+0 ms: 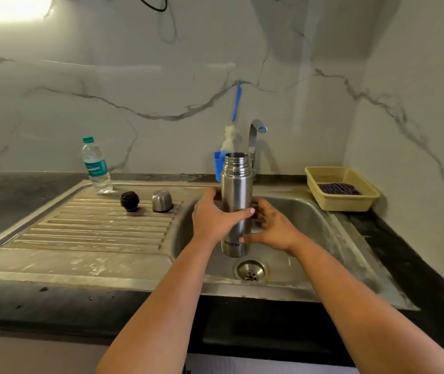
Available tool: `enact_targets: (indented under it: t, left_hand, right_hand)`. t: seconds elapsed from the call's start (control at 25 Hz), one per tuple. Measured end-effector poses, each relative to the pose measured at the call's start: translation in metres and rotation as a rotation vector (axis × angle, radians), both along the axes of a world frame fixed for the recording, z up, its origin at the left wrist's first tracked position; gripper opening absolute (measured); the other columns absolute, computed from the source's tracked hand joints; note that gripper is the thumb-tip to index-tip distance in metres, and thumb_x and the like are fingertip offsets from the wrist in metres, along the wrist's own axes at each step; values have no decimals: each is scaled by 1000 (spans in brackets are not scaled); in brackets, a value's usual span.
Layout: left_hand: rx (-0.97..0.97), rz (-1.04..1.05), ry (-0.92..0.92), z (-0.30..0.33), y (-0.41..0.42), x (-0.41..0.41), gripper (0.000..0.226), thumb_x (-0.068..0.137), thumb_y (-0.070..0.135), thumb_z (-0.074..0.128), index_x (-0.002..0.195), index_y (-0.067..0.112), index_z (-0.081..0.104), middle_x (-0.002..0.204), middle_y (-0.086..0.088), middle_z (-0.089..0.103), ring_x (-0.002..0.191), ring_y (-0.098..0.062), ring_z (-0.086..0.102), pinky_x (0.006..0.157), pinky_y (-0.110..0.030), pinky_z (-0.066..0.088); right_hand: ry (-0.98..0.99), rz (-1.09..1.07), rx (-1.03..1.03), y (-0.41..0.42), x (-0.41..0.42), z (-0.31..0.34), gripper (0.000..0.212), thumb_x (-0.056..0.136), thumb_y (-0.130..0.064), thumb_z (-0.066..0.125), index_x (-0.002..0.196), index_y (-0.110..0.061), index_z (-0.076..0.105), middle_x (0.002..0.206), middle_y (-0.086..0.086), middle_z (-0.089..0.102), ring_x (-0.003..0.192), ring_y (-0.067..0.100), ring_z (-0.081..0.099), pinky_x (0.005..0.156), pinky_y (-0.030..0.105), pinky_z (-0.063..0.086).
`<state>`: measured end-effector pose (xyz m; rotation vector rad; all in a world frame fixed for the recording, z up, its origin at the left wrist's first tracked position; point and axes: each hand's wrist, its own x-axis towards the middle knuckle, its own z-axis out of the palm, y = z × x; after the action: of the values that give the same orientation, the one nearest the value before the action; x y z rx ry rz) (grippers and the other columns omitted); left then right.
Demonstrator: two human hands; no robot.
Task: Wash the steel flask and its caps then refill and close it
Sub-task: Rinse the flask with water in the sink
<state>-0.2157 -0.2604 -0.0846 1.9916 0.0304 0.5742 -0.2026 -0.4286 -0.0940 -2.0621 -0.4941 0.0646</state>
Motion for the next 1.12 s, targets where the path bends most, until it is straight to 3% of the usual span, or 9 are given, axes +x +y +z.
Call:
enact_targets:
  t: [0.2, 0.32, 0.4, 0.52, 0.68, 0.84, 0.92, 1.04, 1.12]
  left_hand:
    - [-69, -58, 48, -5, -28, 13, 68, 54, 49, 93, 106, 31, 54, 100, 14, 63, 95, -7, 62, 83, -33, 56]
    - [-103, -81, 54, -12, -35, 13, 69, 55, 46, 94, 109, 27, 57, 103, 9, 65, 93, -11, 66, 59, -17, 55]
    - [-143, -115, 66, -16, -37, 13, 71, 57, 40, 94, 115, 23, 57, 107, 7, 64, 90, -11, 67, 52, -11, 51]
    - [-212, -166, 91, -21, -36, 13, 75, 56, 40, 95, 119, 22, 58, 107, 6, 66, 88, -11, 69, 58, -24, 59]
    - [-321, -190, 101, -26, -30, 16, 76, 51, 58, 89, 114, 24, 65, 105, 6, 71, 98, -10, 69, 79, -37, 61]
    - [-390, -223, 109, -24, -25, 13, 66, 55, 48, 92, 110, 20, 68, 99, 1, 75, 94, -16, 72, 77, -37, 61]
    - [-434, -275, 127, -18, -23, 7, 67, 54, 49, 91, 106, 13, 69, 98, -4, 76, 94, -22, 73, 81, -42, 60]
    - [-507, -430, 218, -2, -12, 0, 65, 67, 52, 75, 109, 3, 67, 103, -10, 74, 100, -24, 71, 89, -47, 58]
    - [-419, -385, 244, -1, 2, 1, 59, 73, 63, 66, 107, 15, 68, 106, 0, 72, 104, -16, 66, 92, -41, 54]
  right_hand:
    - [-30, -75, 69, -15, 8, -11, 94, 62, -30, 89, 139, -29, 35, 126, -9, 56, 115, 11, 55, 92, 28, 49]
    - [-65, -104, 77, -14, 6, -21, 90, 66, -31, 86, 139, -24, 33, 121, -10, 56, 108, 8, 55, 82, 18, 45]
    - [-81, -120, 73, -14, 7, -25, 85, 67, -33, 86, 134, -22, 36, 115, -11, 59, 103, 6, 58, 78, 16, 46]
    - [-107, -160, 76, -15, 8, -27, 77, 63, -34, 88, 124, -22, 44, 107, -10, 63, 93, 6, 63, 76, 20, 53]
    - [-144, -181, 80, -16, 9, -26, 78, 57, -42, 89, 122, -27, 49, 108, -8, 65, 93, 4, 64, 78, 23, 55]
    - [-143, -225, 134, -4, 6, -20, 67, 63, -34, 87, 120, -26, 52, 104, -10, 64, 91, 1, 62, 73, 16, 51]
    - [-139, -252, 143, 1, 5, -12, 64, 64, -30, 86, 117, -25, 51, 102, -10, 62, 90, 3, 61, 75, 21, 53]
    - [-160, -261, 113, 4, 9, 2, 79, 61, -28, 84, 130, -23, 46, 111, -3, 62, 98, 13, 61, 86, 32, 54]
    - [-155, -260, 73, 6, 14, 10, 94, 59, -28, 83, 141, -26, 36, 117, -1, 60, 103, 16, 59, 89, 33, 52]
